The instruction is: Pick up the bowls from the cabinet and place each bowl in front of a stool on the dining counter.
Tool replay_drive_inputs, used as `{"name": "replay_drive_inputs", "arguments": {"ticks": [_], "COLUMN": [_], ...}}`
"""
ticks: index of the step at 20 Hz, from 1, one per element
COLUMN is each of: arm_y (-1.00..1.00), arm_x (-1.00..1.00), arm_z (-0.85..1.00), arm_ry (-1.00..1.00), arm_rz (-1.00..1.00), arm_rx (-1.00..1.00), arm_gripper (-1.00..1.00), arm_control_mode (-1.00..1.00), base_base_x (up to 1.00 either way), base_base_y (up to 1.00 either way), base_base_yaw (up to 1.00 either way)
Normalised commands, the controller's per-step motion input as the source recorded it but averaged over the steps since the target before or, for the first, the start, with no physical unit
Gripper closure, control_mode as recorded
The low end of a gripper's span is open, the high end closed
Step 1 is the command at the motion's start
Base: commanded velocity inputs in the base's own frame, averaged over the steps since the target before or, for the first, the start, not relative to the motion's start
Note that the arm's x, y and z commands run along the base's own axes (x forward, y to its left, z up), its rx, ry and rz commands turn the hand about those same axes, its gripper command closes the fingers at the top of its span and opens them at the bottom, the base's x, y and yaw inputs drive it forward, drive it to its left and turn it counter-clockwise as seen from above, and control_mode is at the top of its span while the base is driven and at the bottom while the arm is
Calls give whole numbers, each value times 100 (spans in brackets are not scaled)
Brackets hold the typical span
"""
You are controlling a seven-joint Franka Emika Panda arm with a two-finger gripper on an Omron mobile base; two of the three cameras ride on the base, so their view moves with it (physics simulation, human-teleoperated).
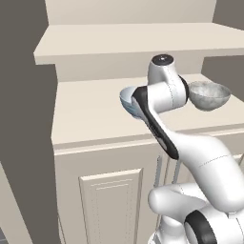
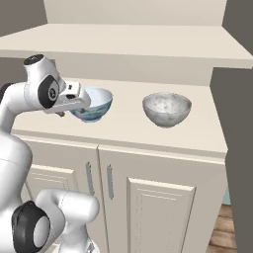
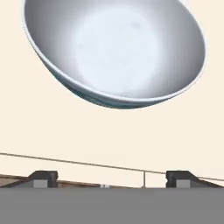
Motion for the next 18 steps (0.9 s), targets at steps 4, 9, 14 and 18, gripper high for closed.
{"name": "replay_drive_inputs", "arguments": {"ticks": [4, 9, 14, 18], "arm_y": [31, 12, 0, 11], "arm_x": [0, 0, 0, 0], "arm_z": [0, 0, 0, 0], "arm_ry": [-15, -15, 0, 0], "arm_rz": [9, 7, 0, 0], "arm_rx": [-13, -19, -30, -25], "arm_gripper": [-100, -100, -100, -100], "arm_control_mode": [-100, -100, -100, -100], "base_base_x": [0, 0, 0, 0], "base_base_y": [0, 0, 0, 0], "base_base_yaw": [0, 0, 0, 0]}}
